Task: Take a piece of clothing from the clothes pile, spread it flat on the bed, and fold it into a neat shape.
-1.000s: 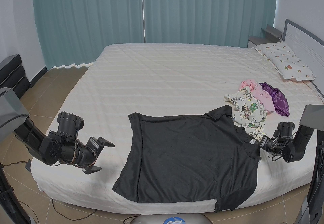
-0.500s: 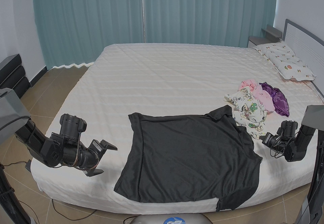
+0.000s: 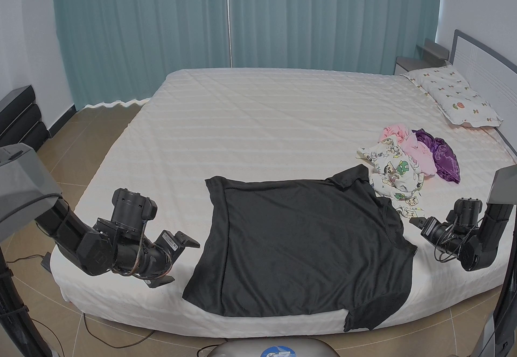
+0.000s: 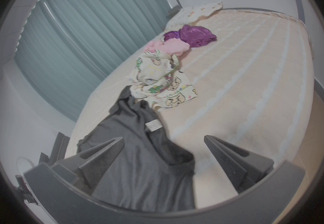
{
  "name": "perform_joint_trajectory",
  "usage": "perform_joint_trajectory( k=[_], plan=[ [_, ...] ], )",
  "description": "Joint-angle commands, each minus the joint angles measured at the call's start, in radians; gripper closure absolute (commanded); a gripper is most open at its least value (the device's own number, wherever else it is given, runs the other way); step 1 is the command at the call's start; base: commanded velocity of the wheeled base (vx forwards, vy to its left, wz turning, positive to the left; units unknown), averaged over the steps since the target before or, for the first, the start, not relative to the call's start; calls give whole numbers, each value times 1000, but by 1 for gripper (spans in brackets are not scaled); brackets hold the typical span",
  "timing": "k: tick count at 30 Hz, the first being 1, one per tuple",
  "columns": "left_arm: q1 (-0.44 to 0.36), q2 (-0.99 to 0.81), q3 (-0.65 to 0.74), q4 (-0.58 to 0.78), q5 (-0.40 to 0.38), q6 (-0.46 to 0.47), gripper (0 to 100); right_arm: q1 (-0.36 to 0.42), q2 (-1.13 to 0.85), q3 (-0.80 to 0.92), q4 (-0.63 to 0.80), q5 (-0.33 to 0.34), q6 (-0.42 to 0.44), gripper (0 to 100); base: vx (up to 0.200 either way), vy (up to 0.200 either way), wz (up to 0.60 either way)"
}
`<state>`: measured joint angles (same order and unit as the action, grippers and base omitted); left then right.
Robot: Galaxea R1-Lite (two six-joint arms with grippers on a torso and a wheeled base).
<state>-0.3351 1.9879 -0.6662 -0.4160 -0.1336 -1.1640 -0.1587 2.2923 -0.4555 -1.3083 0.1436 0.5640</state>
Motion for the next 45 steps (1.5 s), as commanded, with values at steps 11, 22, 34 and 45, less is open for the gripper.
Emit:
perform_joint_trajectory(
  k=[11, 22, 34, 45],
  plan=[
    [-96, 221, -33, -93, 252, 47, 0, 73, 53, 144, -184, 2, 60, 0, 0, 0, 0],
    [-147, 304, -6, -202, 378, 136, 0, 73, 53, 149, -186, 4, 60, 0, 0, 0, 0],
    [-148, 310, -13, -199, 382, 135, 100, 73, 53, 146, -187, 8, 76, 0, 0, 0, 0],
    [-134, 299, 13, 0, 453, 155, 100, 73, 53, 155, -210, 8, 88, 0, 0, 0, 0]
  ],
)
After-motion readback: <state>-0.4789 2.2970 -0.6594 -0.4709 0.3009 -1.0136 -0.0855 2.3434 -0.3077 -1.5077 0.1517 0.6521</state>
